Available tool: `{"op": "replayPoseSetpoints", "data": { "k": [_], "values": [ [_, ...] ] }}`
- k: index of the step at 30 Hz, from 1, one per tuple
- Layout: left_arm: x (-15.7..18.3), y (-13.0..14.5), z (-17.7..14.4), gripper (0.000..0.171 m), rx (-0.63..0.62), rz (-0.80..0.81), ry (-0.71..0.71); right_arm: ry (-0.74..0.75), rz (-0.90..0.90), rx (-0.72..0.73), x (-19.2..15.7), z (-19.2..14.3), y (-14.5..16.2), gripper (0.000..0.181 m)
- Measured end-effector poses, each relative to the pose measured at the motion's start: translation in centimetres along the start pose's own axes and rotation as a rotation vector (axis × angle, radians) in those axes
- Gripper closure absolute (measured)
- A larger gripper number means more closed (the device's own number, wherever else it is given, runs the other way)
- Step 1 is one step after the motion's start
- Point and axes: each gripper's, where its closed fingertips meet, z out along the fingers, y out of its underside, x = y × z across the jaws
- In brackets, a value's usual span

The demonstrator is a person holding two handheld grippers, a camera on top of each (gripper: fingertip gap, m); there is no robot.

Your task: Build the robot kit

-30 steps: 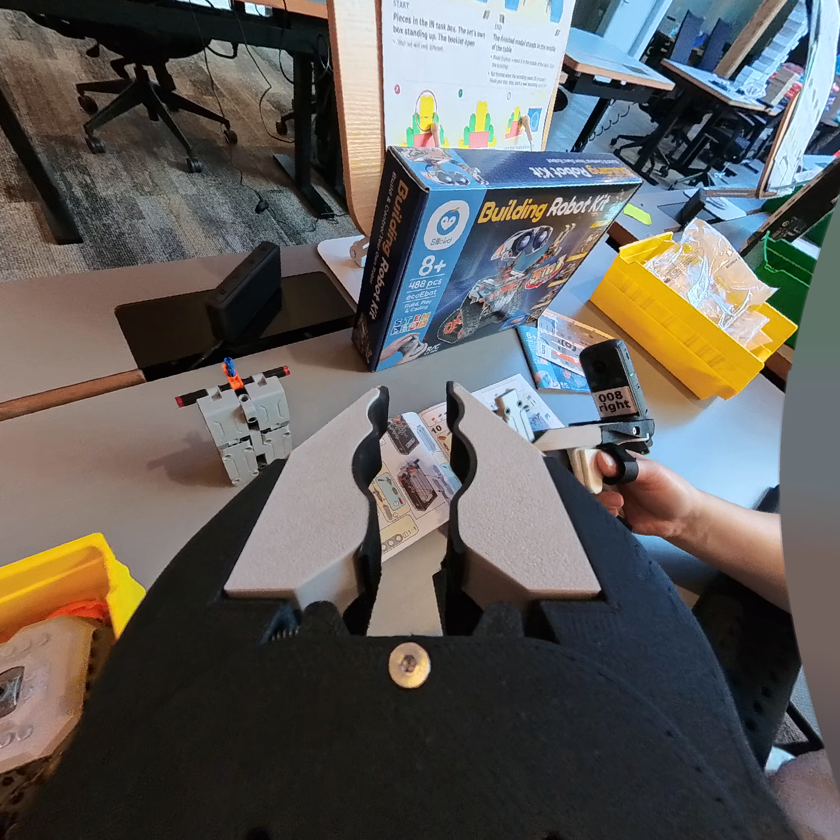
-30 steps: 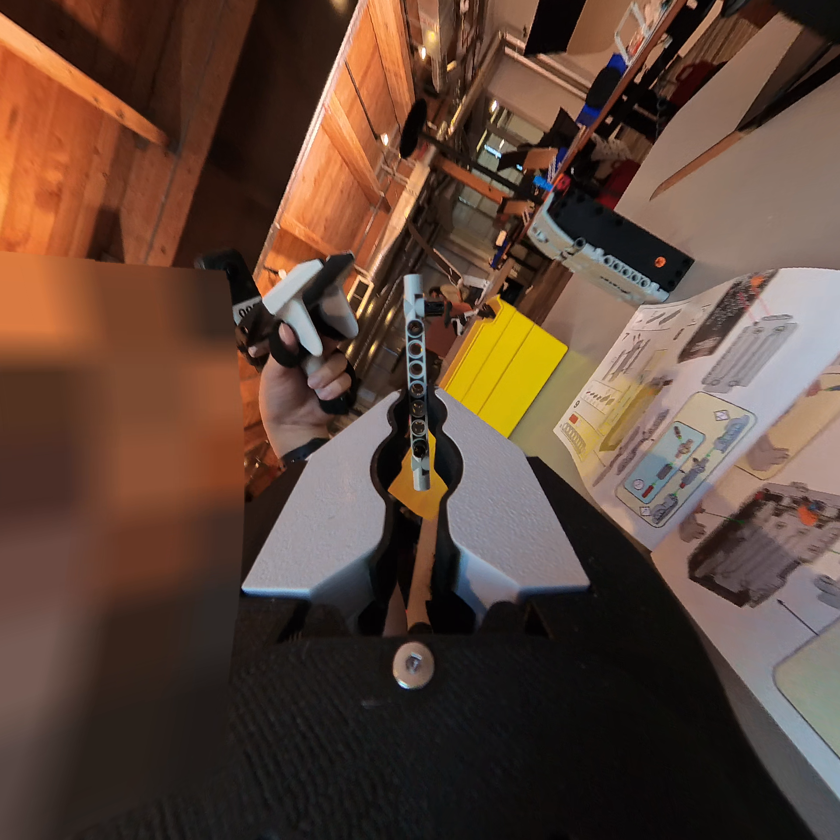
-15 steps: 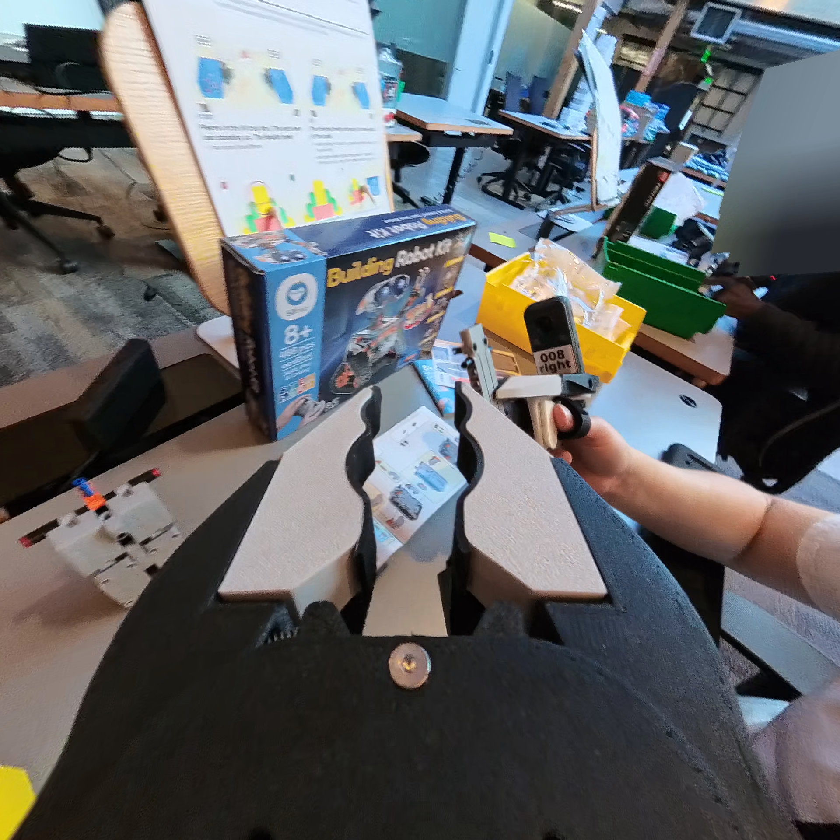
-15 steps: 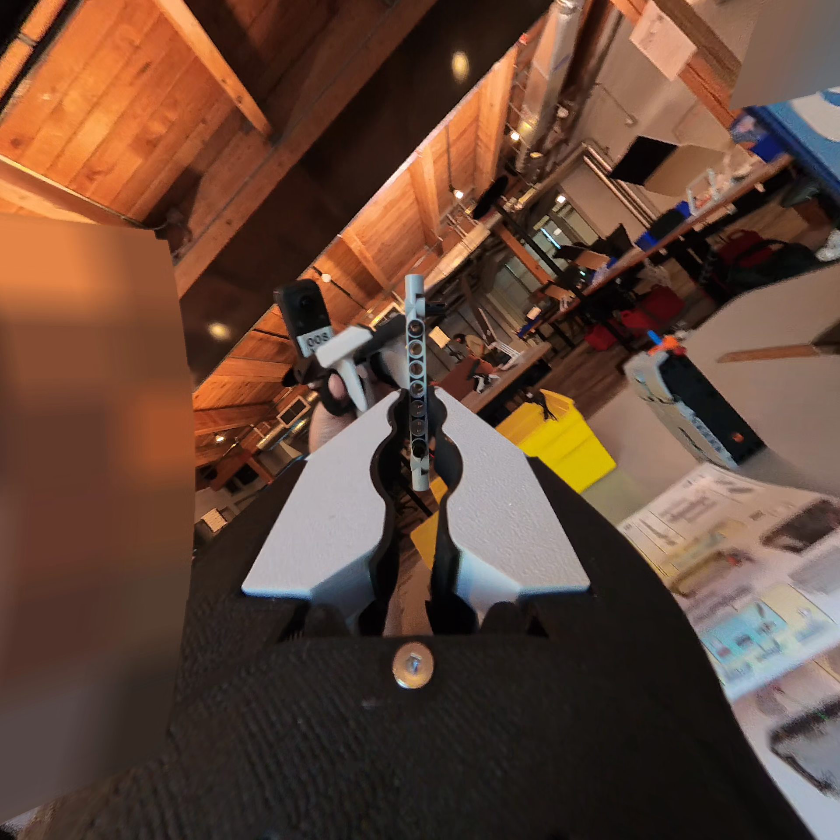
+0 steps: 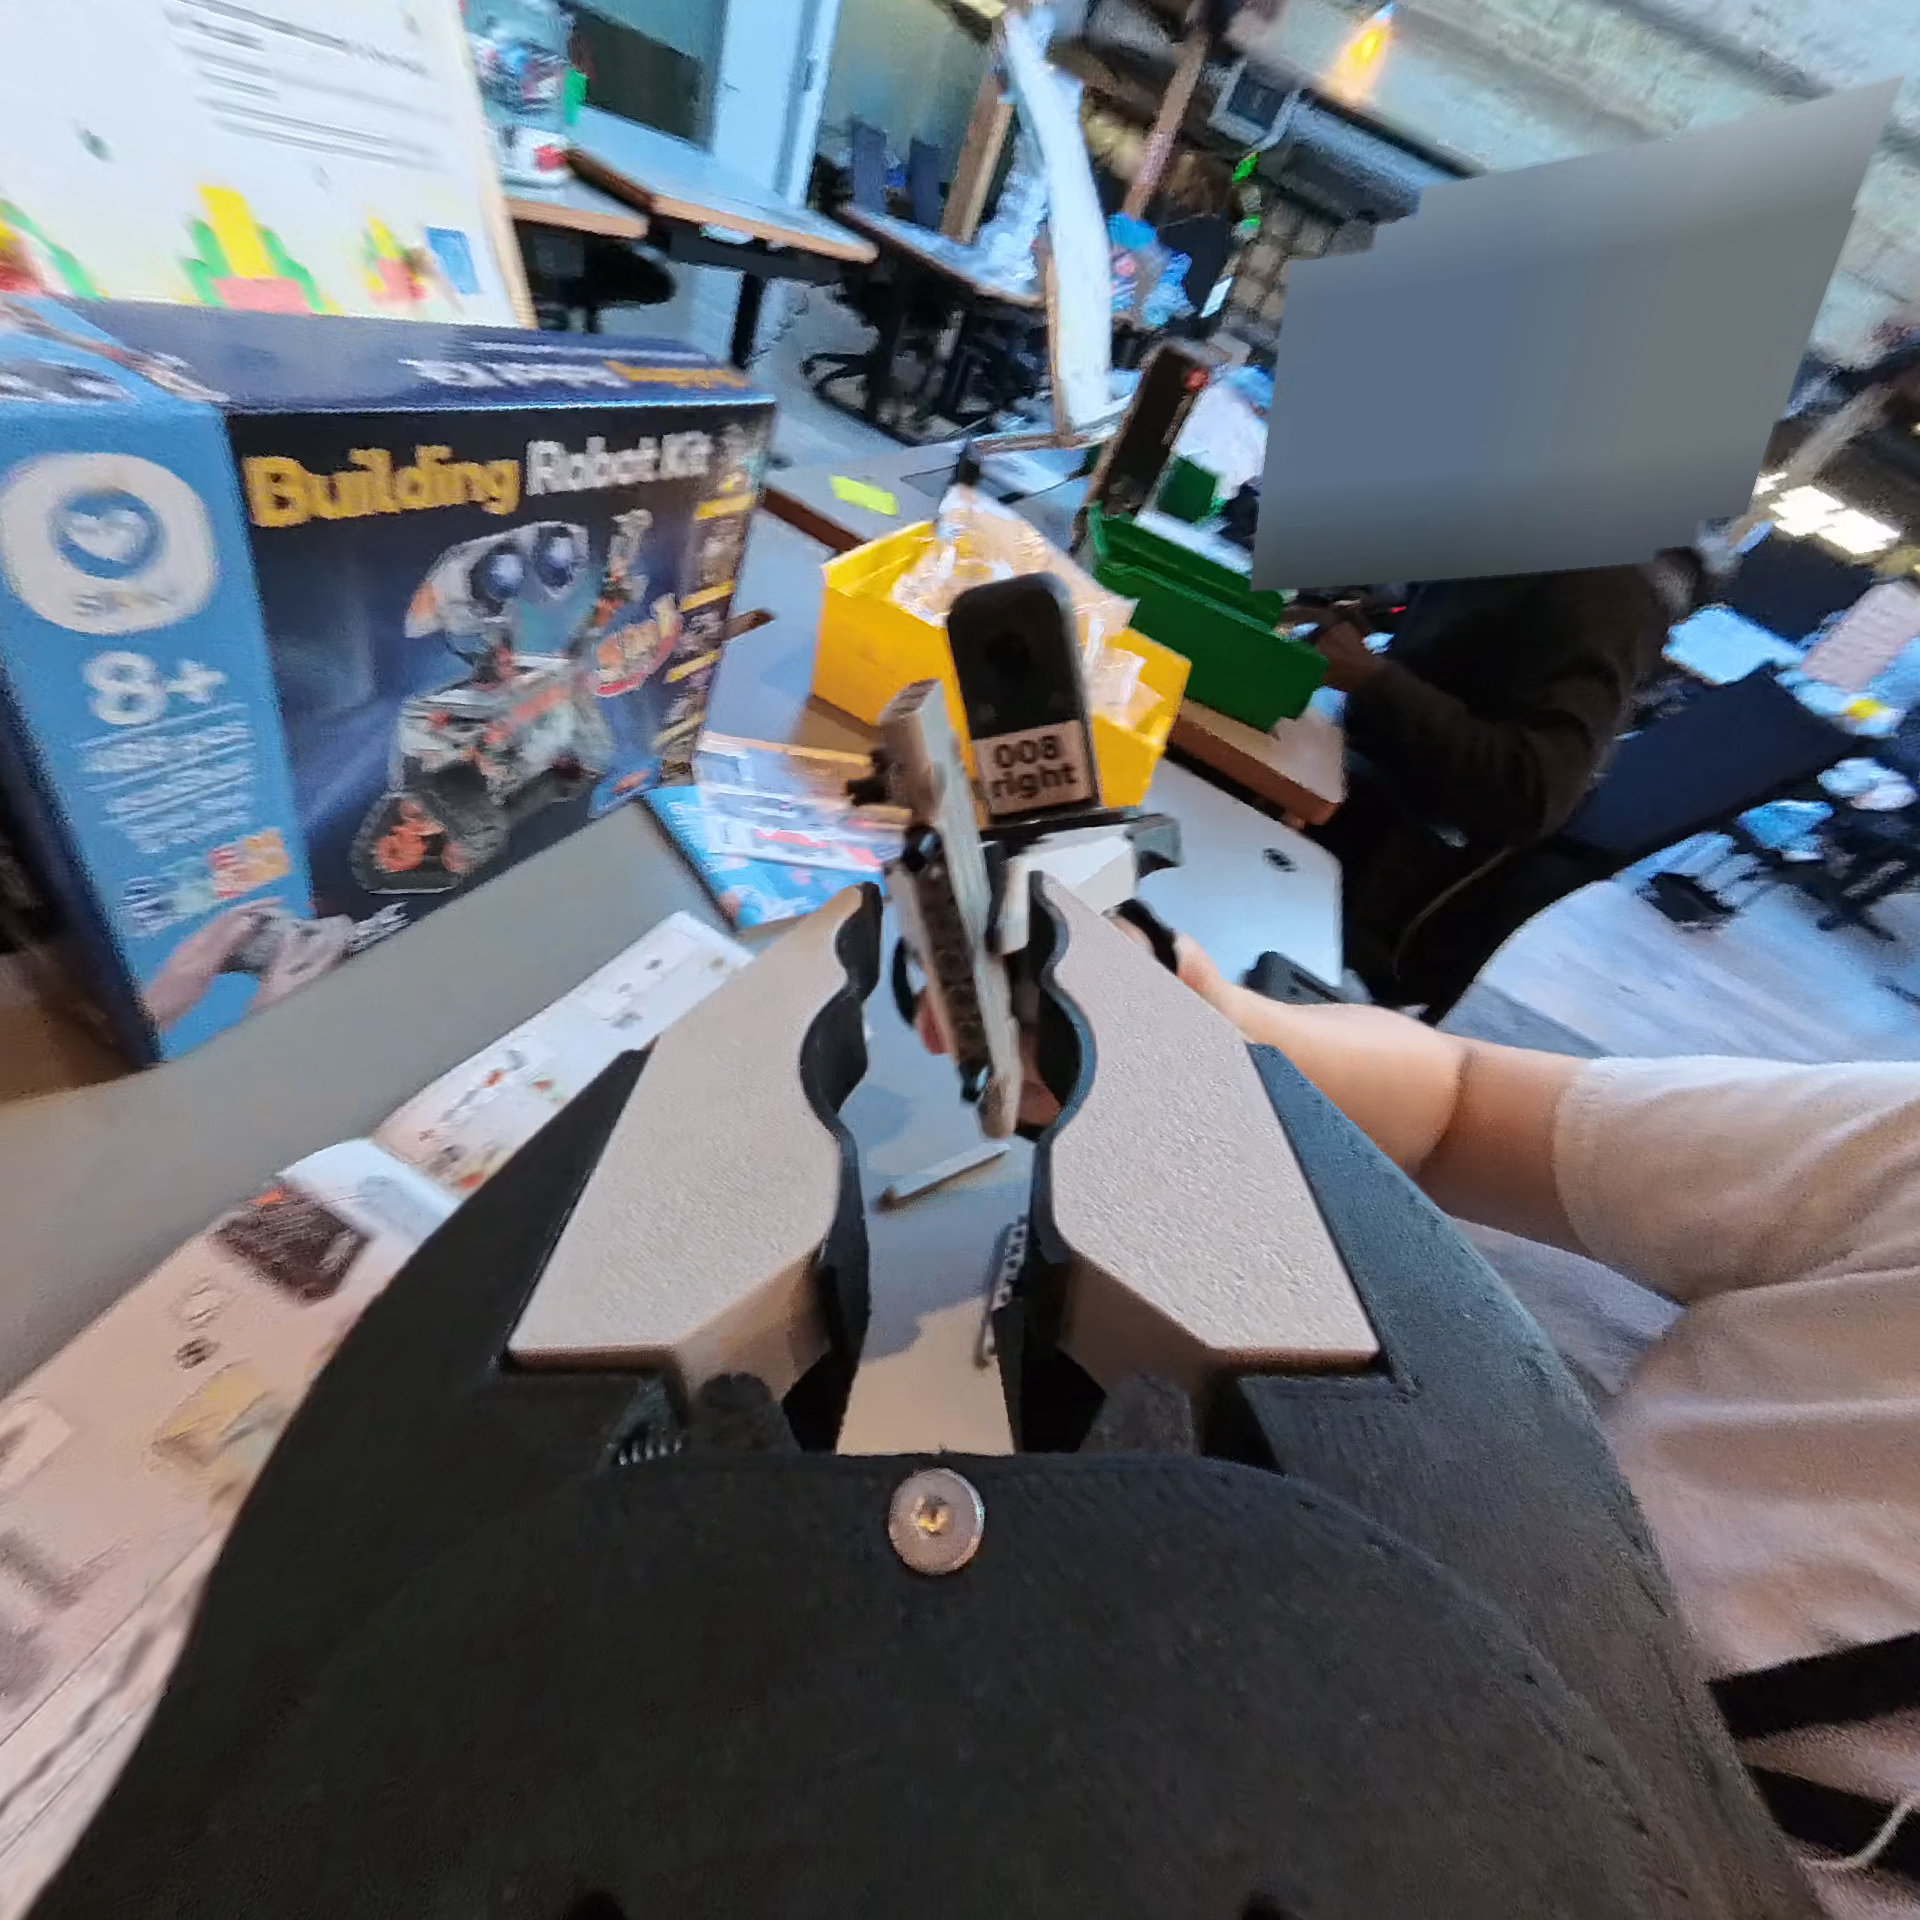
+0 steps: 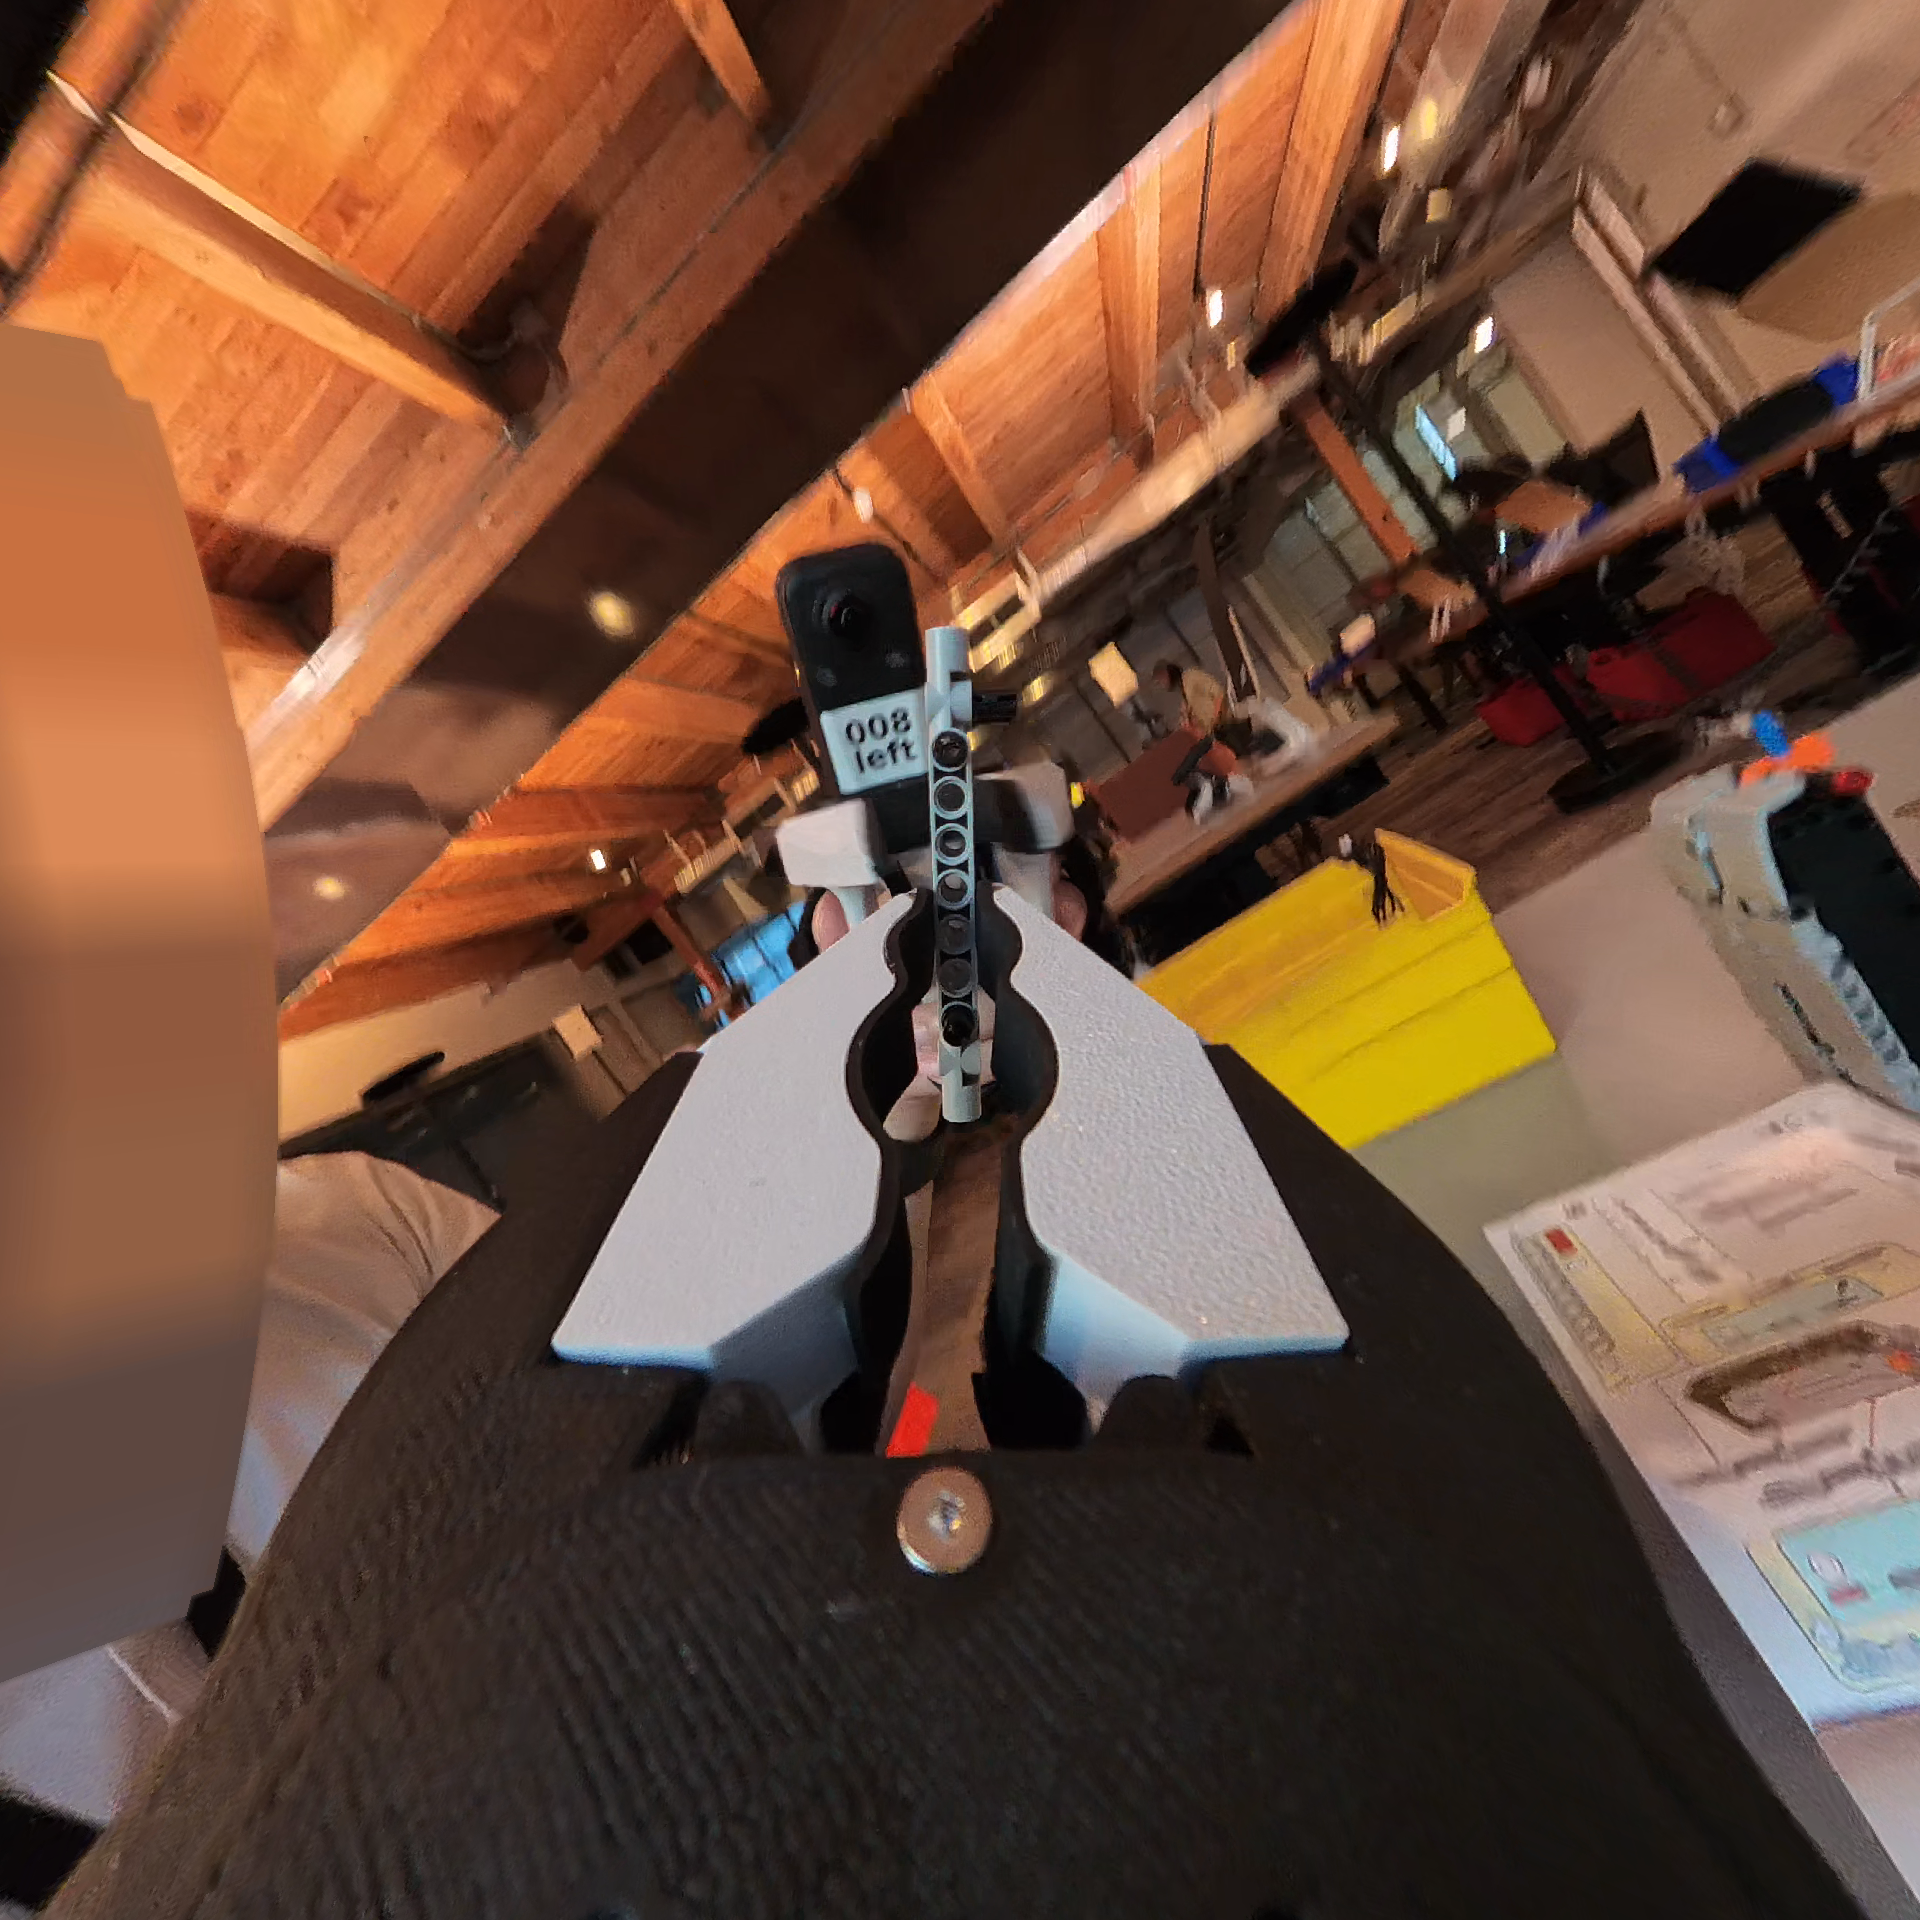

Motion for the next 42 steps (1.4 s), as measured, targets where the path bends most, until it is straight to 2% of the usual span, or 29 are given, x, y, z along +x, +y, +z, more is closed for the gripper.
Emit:
{"op": "replayPoseSetpoints", "data": {
  "k": [2, 5, 8, 11, 14, 17, 22, 26, 31, 33, 34, 35, 37, 40, 42],
  "values": [
    [0.3, 0.2, 0.4, 0.165, 0.055, -0.016, 0.064, -0.007, -0.01, -0.033, -0.1, 0.2, 0.5, 0.175],
    [-0.6, 0.2, 0.1, 0.167, 0.144, -0.027, 0.09, 0.063, -0.058, -0.159, 0.9, -0.3, 0.9, 0.169],
    [-2.1, -0.2, -1.0, 0.167, 0.248, -0.082, 0.117, 0.173, -0.19, -0.337, 2.0, -2.7, 0.5, 0.164],
    [-3.9, 2.1, -1.3, 0.167, 0.223, -0.079, 0.128, 0.343, -0.13, -0.641, 2.8, -7.4, 1.8, 0.16],
    [-6.2, 4.8, -1.0, 0.167, 0.208, -0.089, 0.094, 0.623, -0.183, -0.832, 6.0, -12.7, 4.5, 0.161],
    [-7.5, 5.4, -1.1, 0.167, 0.206, -0.147, 0.069, 0.73, -0.184, -0.961, 6.6, -16.0, 8.9, 0.161],
    [-8.0, 3.2, -3.6, 0.167, 0.29, -0.161, 0.006, 0.835, -0.194, -1.016, 6.7, -18.9, 12.3, 0.157],
    [-7.9, 1.5, -6.9, 0.167, 0.32, -0.115, -0.102, 0.907, -0.235, -1.102, 6.9, -21.0, 14.1, 0.156],
    [-5.2, -3.9, -10.8, 0.167, 0.419, -0.052, -0.158, 0.943, -0.36, -1.172, 7.1, -21.2, 14.0, 0.158],
    [-3.9, -5.3, -10.9, 0.167, 0.401, -0.048, -0.153, 0.939, -0.403, -1.191, 7.2, -20.9, 14.0, 0.163],
    [-3.6, -5.5, -10.6, 0.167, 0.376, -0.056, -0.158, 0.925, -0.404, -1.198, 7.1, -20.7, 14.3, 0.174],
    [-3.4, -5.3, -10.1, 0.167, 0.335, -0.071, -0.17, 0.916, -0.405, -1.197, 7.2, -20.5, 14.3, 0.174],
    [-3.7, -2.7, -8.3, 0.167, 0.166, -0.1, -0.216, 0.907, -0.409, -1.182, 7.3, -20.2, 14.3, 0.174],
    [-5.3, 6.1, -6.2, 0.167, -0.185, -0.136, -0.304, 0.902, -0.404, -1.15, 7.4, -20.3, 14.5, 0.174],
    [-5.7, 11.1, -4.9, 0.167, -0.289, -0.24, -0.274, 0.874, -0.37, -1.128, 7.3, -20.1, 14.8, 0.174]
  ]
}}
